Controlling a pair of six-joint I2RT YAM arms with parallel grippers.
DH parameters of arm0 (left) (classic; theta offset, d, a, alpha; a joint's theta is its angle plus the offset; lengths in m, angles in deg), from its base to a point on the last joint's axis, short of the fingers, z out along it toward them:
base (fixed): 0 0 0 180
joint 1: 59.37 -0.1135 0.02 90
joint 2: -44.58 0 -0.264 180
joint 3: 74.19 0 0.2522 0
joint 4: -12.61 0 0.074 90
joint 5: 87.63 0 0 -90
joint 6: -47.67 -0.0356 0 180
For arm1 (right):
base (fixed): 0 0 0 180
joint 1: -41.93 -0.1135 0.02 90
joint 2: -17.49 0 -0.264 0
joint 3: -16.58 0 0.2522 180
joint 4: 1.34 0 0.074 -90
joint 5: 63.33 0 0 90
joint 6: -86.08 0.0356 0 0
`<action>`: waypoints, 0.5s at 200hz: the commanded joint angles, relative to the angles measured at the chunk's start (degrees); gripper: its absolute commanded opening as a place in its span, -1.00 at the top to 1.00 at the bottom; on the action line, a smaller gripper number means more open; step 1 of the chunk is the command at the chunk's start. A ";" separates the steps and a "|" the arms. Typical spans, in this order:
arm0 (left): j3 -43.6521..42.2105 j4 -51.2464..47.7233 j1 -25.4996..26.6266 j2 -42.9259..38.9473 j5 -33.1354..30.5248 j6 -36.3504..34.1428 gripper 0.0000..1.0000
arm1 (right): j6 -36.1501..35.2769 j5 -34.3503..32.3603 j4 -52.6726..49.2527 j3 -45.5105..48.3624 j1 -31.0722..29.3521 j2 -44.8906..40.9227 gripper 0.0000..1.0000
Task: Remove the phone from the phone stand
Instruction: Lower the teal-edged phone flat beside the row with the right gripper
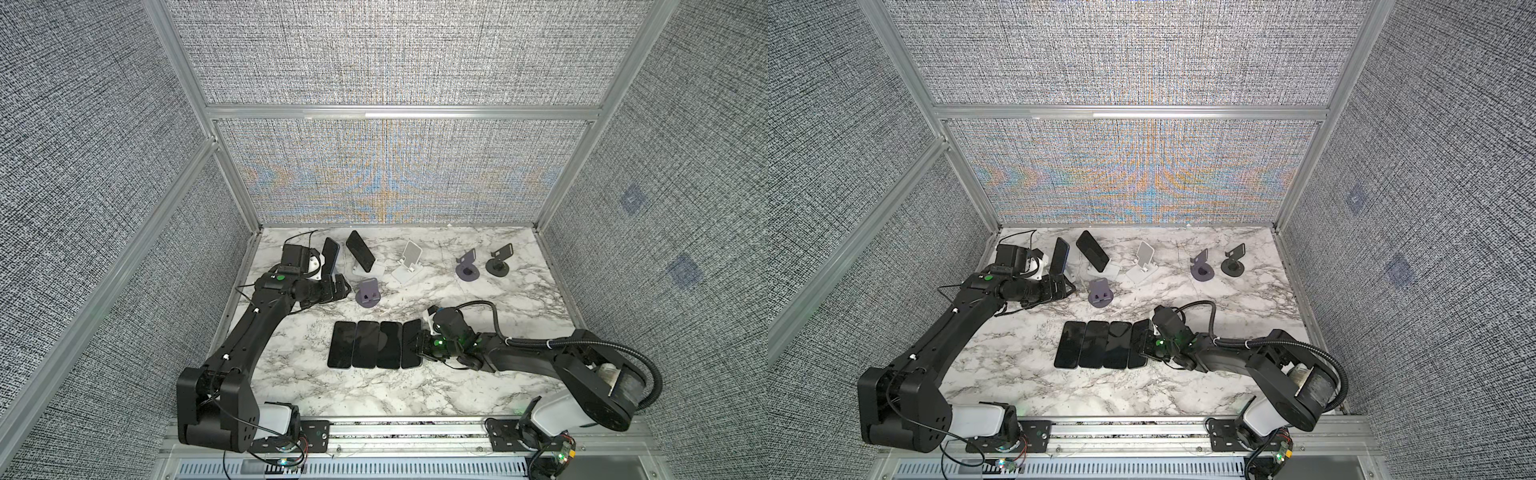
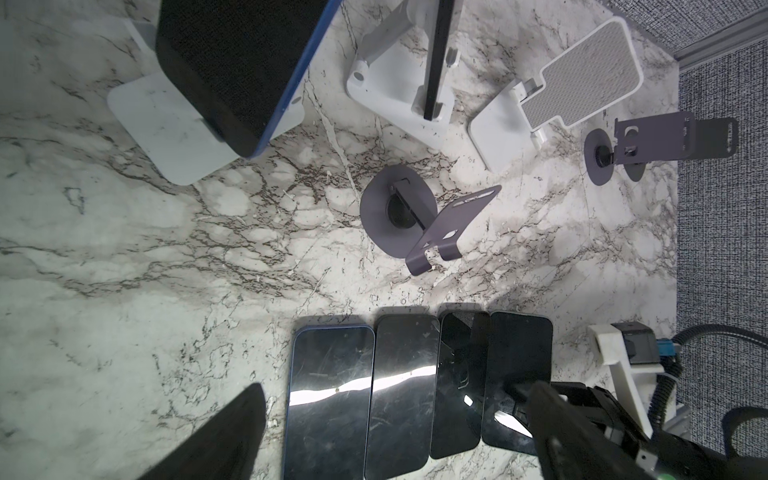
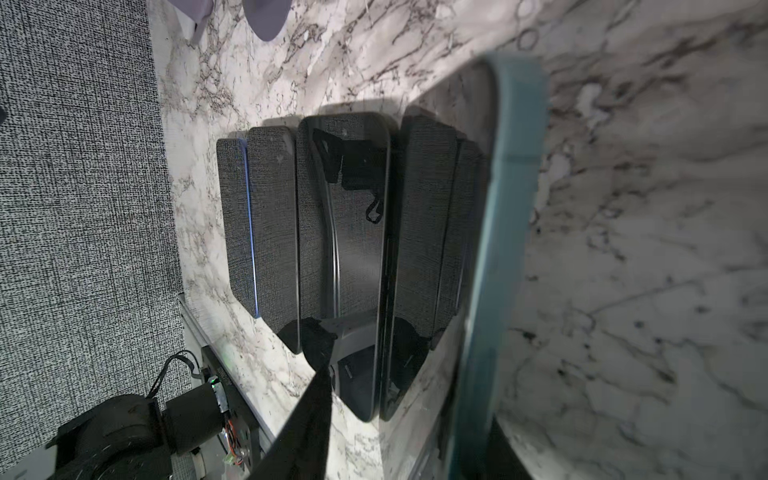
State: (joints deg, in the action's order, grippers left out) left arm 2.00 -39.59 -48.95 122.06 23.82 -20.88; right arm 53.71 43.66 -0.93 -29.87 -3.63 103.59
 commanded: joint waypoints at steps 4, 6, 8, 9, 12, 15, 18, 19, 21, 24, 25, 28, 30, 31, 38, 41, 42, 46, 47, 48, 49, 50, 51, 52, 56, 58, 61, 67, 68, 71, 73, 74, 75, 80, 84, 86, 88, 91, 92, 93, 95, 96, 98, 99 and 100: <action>0.32 -0.72 -0.04 0.12 0.55 -0.40 -0.97 | -2.19 0.15 -3.79 -0.89 0.09 -0.24 0.14; 0.32 -0.69 -0.04 0.13 0.55 -0.41 -0.97 | -2.22 0.12 -3.93 -0.91 0.09 -0.24 0.13; 0.32 -0.68 0.00 0.13 0.55 -0.44 -0.97 | -2.25 0.05 -4.14 -0.96 0.09 -0.19 0.12; 0.32 -0.68 0.02 0.14 0.53 -0.44 -0.97 | -2.21 0.01 -4.19 -0.97 0.11 -0.21 0.12; 0.32 -0.68 0.02 0.17 0.52 -0.41 -0.97 | -2.20 -0.09 -4.30 -0.93 0.08 -0.31 0.11; 0.36 -0.74 -0.04 0.18 0.53 -0.43 -0.97 | -2.25 -0.18 -4.47 -0.79 0.03 -0.32 0.11; 0.40 -0.73 -0.04 0.22 0.53 -0.40 -0.97 | -2.25 -0.27 -4.62 -0.80 0.11 -0.40 0.10; 0.40 -0.75 -0.04 0.18 0.57 -0.38 -0.97 | -2.21 -0.33 -4.70 -0.75 0.12 -0.45 0.09; 0.41 -0.69 0.00 0.15 0.60 -0.43 -0.97 | -2.22 -0.43 -4.82 -0.66 0.12 -0.49 0.09; 0.41 -0.74 -0.03 0.20 0.58 -0.50 -0.97 | -2.24 -0.65 -4.93 -0.64 0.12 -0.58 0.09; 0.41 -0.75 0.01 0.26 0.55 -0.47 -0.97 | -2.20 -0.74 -4.98 -0.63 0.12 -0.67 0.08; 0.41 -0.69 -0.03 0.28 0.57 -0.52 -0.97 | -2.24 -0.94 -5.29 -0.62 0.10 -0.72 0.08; 0.41 -0.68 0.00 0.26 0.60 -0.49 -0.97 | -2.24 -1.01 -5.34 -0.62 0.11 -0.79 0.08; 0.45 -0.72 -0.02 0.24 0.60 -0.51 -0.97 | -2.25 -1.13 -5.42 -0.58 0.10 -0.88 0.08; 0.41 -0.76 0.03 0.39 0.61 -0.48 -0.97 | -2.19 -1.54 -6.06 -0.63 0.09 -1.02 0.07; 0.41 -0.76 -0.03 0.33 0.65 -0.53 -0.97 | -2.25 -1.79 -6.34 -0.78 0.17 -1.10 0.07; 0.36 -0.76 -0.04 0.37 0.63 -0.49 -0.97 | -2.21 -1.88 -6.48 -0.79 0.15 -1.07 0.07; 0.43 -0.80 -0.03 0.39 0.65 -0.49 -0.97 | -3.64 -2.10 -6.81 -0.95 0.21 -0.99 0.07; 0.46 -0.82 0.01 0.39 0.63 -0.51 -0.97 | -3.87 -2.21 -6.89 -1.00 0.25 -0.97 0.07; 0.48 -0.88 -0.02 0.40 0.62 -0.52 -0.97 | -4.03 -2.26 -6.97 -1.03 0.27 -0.95 0.07; 0.49 -0.87 -0.03 0.40 0.66 -0.53 -0.97 | -4.11 -2.29 -7.06 -1.05 0.33 -0.95 0.07; 0.53 -0.90 -0.04 0.44 0.68 -0.49 -0.97 | -4.19 -2.39 -7.06 -1.10 0.36 -0.94 0.06; 0.52 -0.88 0.00 0.42 0.69 -0.51 -0.97 | -4.23 -2.49 -7.10 -1.08 0.37 -0.94 0.07; 0.51 -0.86 -0.02 0.41 0.69 -0.52 -0.97 | -4.26 -2.53 -7.12 -1.07 0.38 -0.90 0.07; 0.50 -0.88 -0.04 0.45 0.70 -0.52 -0.97 | -4.35 -2.70 -7.10 -1.08 0.50 -0.85 0.07; 0.50 -0.90 -0.02 0.43 0.76 -0.49 -0.97 | -4.36 -2.74 -7.07 -1.07 0.50 -0.76 0.06; 0.50 -0.91 -0.02 0.43 0.70 -0.53 -0.97 | -4.36 -2.83 -6.95 -1.22 0.52 -0.57 0.06; 0.57 -0.94 0.03 0.44 0.70 -0.53 -0.97 | -4.33 -2.84 -6.61 -1.31 0.60 -0.31 0.06; 0.58 -0.98 -0.01 0.46 0.70 -0.53 -0.97 | -4.30 -2.84 -6.57 -1.32 0.58 -0.27 0.06; 0.58 -1.03 -0.03 0.45 0.73 -0.53 -0.97 | -4.32 -2.84 -6.46 -1.36 0.56 -0.17 0.06; 0.58 -1.07 -0.04 0.48 0.77 -0.51 -0.97 | -4.29 -2.78 -6.44 -1.44 0.56 -0.09 0.06; 0.58 -1.05 -0.04 0.53 0.73 -0.57 -0.97 | -4.33 -2.77 -6.44 -1.47 0.56 -0.03 0.06; 0.58 -1.08 0.00 0.55 0.76 -0.55 -0.97 | -4.30 -2.72 -6.40 -1.53 0.56 0.04 0.06; 0.58 -1.06 -0.03 0.55 0.63 -0.57 -0.97 | -4.35 -2.60 -6.35 -1.77 0.56 0.32 0.06; 0.59 -1.10 -0.01 0.52 0.66 -0.59 -0.97 | -4.44 -2.50 -6.35 -2.00 0.54 0.52 0.05; 0.58 -1.16 -0.04 0.49 0.62 -0.57 -0.97 | -4.45 -2.43 -6.35 -2.09 0.56 0.57 0.05; 0.63 -1.13 -0.04 0.51 0.66 -0.57 -0.97 | -4.45 -2.41 -6.35 -2.15 0.56 0.69 0.05; 0.67 -1.12 -0.04 0.61 0.67 -0.58 -0.97 | -4.57 -2.33 -6.40 -2.32 0.56 0.85 0.04; 0.67 -1.16 -0.04 0.59 0.68 -0.60 -0.97 | -4.56 -2.28 -6.42 -2.26 0.56 0.92 0.04; 0.67 -1.14 -0.04 0.58 0.73 -0.57 -0.97 | -4.55 -2.30 -6.43 -2.37 0.56 0.96 0.04; 0.67 -1.19 -0.04 0.64 0.75 -0.65 -0.97 | -4.63 -2.31 -6.57 -2.51 0.56 1.05 0.03; 0.67 -1.20 -0.04 0.65 0.72 -0.68 -0.97 | -4.63 -2.31 -6.64 -2.58 0.56 1.02 0.03; 0.69 -1.22 -0.04 0.64 0.70 -0.64 -0.97 | -4.69 -2.32 -6.82 -2.67 0.56 1.18 0.02; 0.68 -1.30 -0.04 0.61 0.70 -0.67 -0.97 | -4.75 -2.32 -6.89 -2.70 0.56 1.22 0.02; 0.72 -1.34 -0.04 0.63 0.70 -0.69 -0.97 | -4.78 -2.32 -6.97 -2.72 0.56 1.19 0.02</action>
State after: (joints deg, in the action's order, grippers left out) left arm 2.14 -39.68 -48.95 122.47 23.95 -20.88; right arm 50.52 42.16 -6.30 -31.60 -3.06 103.92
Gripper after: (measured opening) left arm 0.984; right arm 0.478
